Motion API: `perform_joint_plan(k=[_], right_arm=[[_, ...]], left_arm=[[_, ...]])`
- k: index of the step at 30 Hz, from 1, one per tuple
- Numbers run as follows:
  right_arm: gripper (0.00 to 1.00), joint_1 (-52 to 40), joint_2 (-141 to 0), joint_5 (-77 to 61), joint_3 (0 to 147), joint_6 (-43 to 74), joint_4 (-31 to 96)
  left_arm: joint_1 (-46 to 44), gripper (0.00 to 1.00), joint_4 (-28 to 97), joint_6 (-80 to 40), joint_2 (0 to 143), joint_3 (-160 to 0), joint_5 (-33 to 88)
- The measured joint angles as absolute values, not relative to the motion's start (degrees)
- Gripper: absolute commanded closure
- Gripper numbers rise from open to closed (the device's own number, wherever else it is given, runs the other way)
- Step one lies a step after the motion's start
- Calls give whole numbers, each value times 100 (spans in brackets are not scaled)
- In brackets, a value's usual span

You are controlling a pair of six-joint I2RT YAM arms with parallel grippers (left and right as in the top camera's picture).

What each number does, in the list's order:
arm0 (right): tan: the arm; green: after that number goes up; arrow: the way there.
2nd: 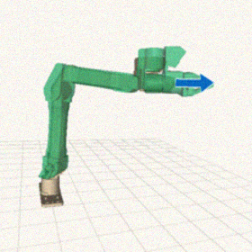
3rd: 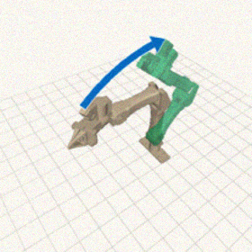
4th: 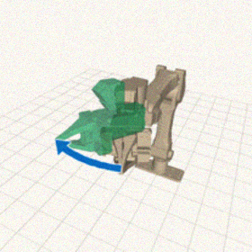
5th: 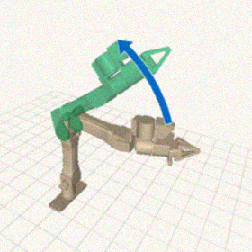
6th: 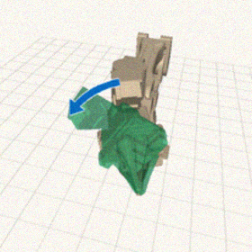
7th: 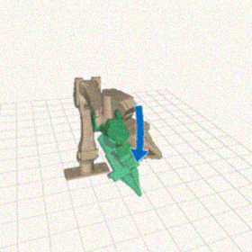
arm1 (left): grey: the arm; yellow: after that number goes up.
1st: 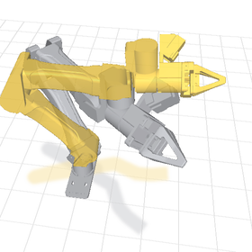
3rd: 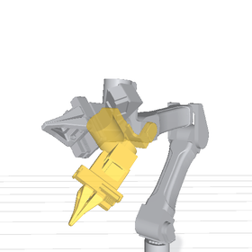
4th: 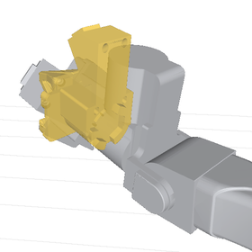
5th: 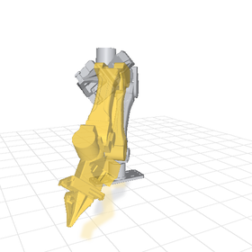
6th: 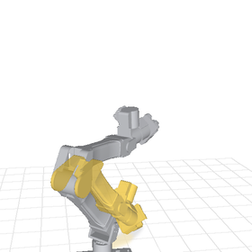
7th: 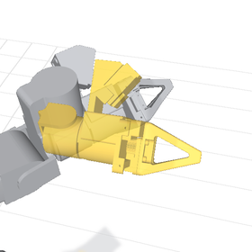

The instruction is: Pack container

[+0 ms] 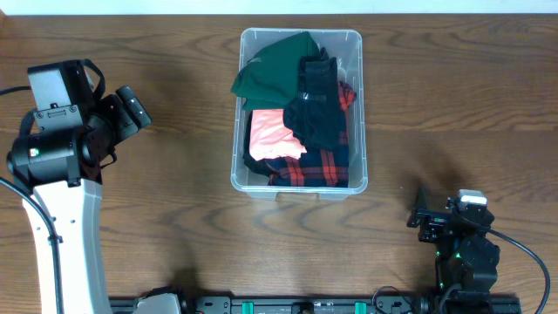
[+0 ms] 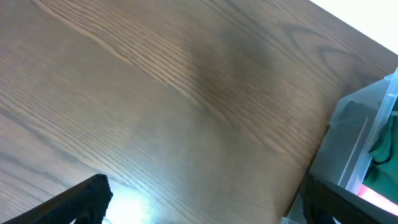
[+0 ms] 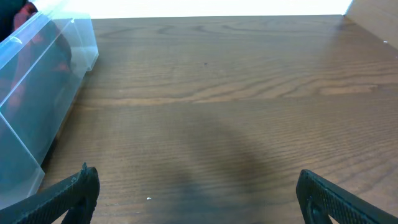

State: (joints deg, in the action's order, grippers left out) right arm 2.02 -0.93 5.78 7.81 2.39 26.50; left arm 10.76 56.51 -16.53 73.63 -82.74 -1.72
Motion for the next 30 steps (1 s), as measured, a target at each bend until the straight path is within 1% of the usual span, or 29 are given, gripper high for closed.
perform_joint_plan(k=[6, 11, 15, 18, 25, 30], right_arm=[[1, 202, -93, 578, 781, 239, 2646], [1, 202, -91, 576, 781, 239, 2644], [1, 202, -82, 574, 777, 239, 2637], [1, 202, -71, 565, 775, 242, 2633], [1, 202, -71, 556, 773, 242, 2630], [1, 202, -71, 556, 773, 242, 2630]], left_arm=[[963, 2, 6090, -1317, 6726, -8176, -261], [858, 2, 5999, -574, 5489, -7620, -283], [781, 2, 5642, 49, 4379, -6726, -117], [770, 2, 5107, 303, 3546, -5813, 86], [766, 2, 3774, 449, 2049, -3564, 585], [554, 2, 3420, 276, 1382, -2412, 738]])
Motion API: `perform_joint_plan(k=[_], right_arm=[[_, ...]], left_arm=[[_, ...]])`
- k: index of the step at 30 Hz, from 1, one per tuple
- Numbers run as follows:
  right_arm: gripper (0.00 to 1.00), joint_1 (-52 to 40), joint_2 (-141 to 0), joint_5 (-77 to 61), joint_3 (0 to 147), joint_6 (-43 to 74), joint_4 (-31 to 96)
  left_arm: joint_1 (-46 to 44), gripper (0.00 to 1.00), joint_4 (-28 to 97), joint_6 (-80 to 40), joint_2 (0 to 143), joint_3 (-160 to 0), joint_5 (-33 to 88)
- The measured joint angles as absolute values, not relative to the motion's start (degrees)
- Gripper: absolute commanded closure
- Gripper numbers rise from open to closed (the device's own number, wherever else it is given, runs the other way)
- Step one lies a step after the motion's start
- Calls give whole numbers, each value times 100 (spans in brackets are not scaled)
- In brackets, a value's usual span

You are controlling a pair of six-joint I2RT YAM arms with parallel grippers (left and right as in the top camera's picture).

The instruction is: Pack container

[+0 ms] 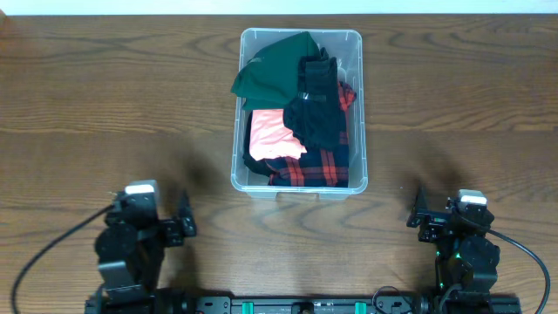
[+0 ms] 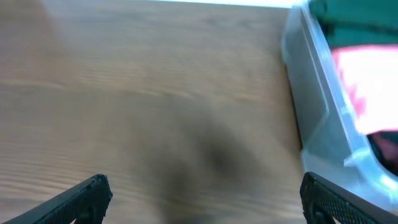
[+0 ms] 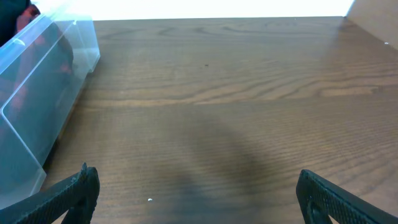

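A clear plastic container (image 1: 299, 186) stands at the table's middle back, filled with clothes: a green garment (image 1: 275, 68), a black one (image 1: 318, 109), a pink one (image 1: 270, 133) and red-black plaid (image 1: 318, 167). My left gripper (image 1: 185, 225) rests low at the front left, open and empty; its wrist view shows the container wall (image 2: 311, 106) to the right. My right gripper (image 1: 417, 218) rests at the front right, open with nothing between its fingers, and the container (image 3: 37, 106) lies off to its left.
Bare wooden table (image 1: 453, 105) surrounds the container on all sides. A black rail (image 1: 296, 305) runs along the front edge between the two arm bases.
My left arm has gone from raised at the far left of the table to folded low at the front left, gripper still open. The right arm and the clothes have not moved.
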State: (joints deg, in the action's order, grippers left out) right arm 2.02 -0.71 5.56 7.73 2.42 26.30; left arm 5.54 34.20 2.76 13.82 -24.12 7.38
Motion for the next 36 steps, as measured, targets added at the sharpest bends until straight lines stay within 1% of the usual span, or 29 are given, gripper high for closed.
perform_joint_plan(k=[5, 15, 36], right_arm=[[1, 202, -73, 554, 773, 242, 2633], [1, 202, -73, 556, 773, 242, 2633], [1, 202, -73, 556, 773, 242, 2633]], left_arm=[[290, 2, 3354, 152, 904, -1804, 779], [143, 2, 3323, 128, 126, -1039, 781], [30, 2, 3306, 128, 62, -934, 775]])
